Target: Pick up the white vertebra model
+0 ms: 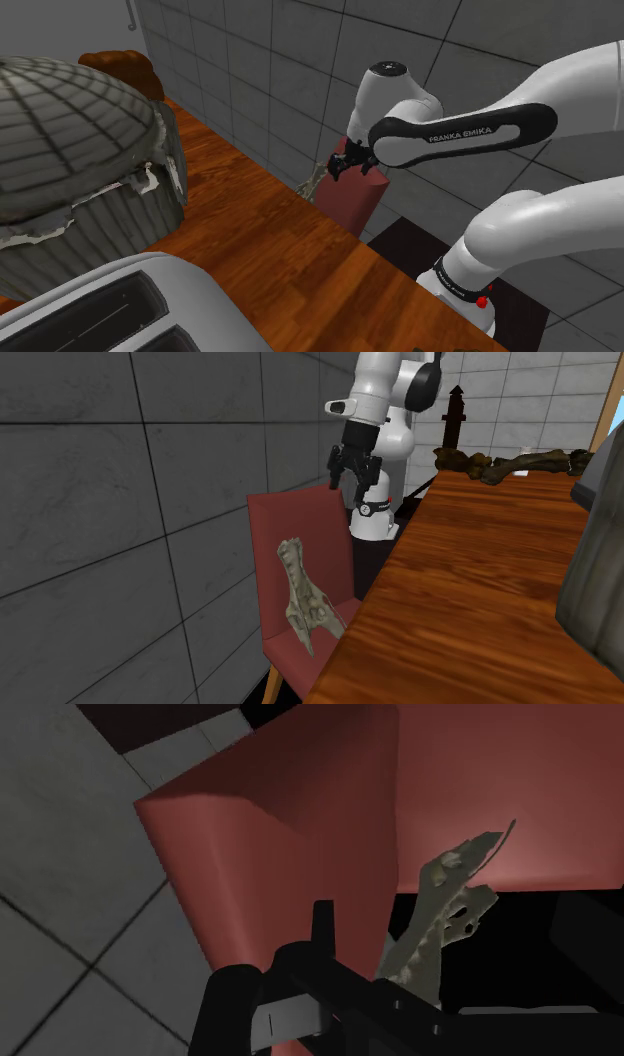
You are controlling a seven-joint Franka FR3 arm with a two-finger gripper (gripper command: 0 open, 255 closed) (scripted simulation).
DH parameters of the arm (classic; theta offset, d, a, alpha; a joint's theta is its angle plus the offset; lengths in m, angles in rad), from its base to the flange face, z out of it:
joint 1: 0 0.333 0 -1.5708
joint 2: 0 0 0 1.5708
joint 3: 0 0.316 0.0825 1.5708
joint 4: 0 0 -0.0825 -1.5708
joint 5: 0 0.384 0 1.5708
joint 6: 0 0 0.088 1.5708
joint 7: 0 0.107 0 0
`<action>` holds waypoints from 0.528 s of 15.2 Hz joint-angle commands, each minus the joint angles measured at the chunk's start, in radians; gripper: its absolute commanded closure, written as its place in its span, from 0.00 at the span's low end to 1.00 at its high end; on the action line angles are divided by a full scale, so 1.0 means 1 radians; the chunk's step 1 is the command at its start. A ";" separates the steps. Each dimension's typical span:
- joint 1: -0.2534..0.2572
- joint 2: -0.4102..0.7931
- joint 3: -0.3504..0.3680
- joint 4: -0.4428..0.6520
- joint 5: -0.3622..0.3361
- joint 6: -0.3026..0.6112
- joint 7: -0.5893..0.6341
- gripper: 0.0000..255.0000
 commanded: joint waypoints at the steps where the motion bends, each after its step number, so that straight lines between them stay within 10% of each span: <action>1: -0.068 0.185 0.062 -0.022 -0.016 0.251 0.102 0.00; 5: -0.287 0.378 0.266 0.032 -0.291 0.402 0.449 0.00; 8: -0.493 0.575 0.424 0.125 -0.721 0.409 0.867 0.00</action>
